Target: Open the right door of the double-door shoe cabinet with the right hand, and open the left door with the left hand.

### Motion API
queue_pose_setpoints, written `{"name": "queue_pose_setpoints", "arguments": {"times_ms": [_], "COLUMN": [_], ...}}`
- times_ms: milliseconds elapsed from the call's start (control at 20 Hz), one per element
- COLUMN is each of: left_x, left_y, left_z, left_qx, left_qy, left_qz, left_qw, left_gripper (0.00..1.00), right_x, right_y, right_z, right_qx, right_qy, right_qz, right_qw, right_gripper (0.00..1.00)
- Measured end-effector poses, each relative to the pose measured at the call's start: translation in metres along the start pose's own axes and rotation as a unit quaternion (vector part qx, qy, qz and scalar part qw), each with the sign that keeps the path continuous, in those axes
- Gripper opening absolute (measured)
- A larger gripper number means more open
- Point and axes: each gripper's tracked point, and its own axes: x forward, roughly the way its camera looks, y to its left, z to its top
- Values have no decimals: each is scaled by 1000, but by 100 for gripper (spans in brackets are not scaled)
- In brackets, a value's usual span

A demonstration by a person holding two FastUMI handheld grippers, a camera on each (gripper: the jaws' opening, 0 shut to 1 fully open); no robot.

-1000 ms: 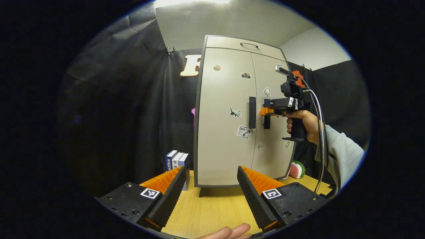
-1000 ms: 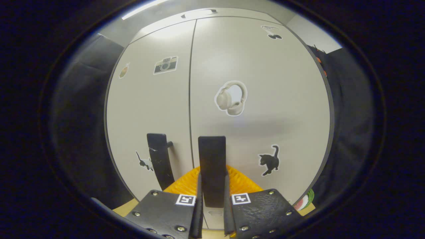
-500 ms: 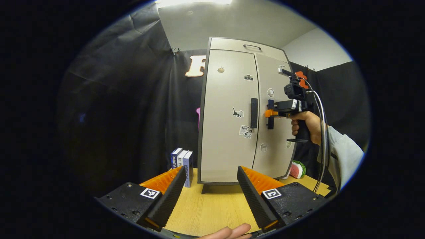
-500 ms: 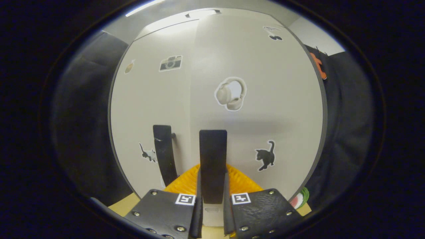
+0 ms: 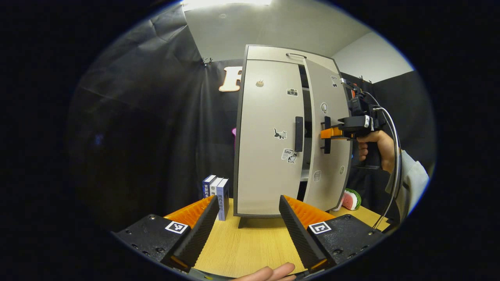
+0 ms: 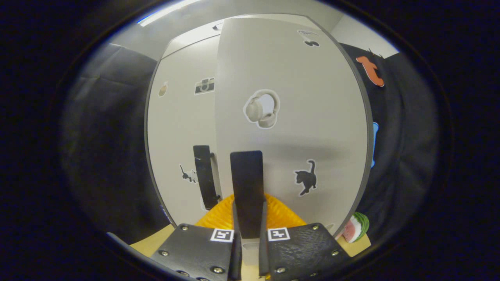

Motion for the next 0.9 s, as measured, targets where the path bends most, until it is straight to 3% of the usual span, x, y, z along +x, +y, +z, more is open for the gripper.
{"name": "queue_pose_setpoints", "arguments": {"times_ms": [900], "left_x": [-15], "left_y": [-65], "left_z": [11], "left_qx": [2], "left_qy": [-11], "left_qz": [-65], "left_qw": [998], "left_gripper": [96], "right_x": [-49], "right_y": [-34], "right_z": [3], "right_qx": [-6], "right_qy": [5], "right_qz": [9], "right_qw": [1000], "right_gripper": [17]}}
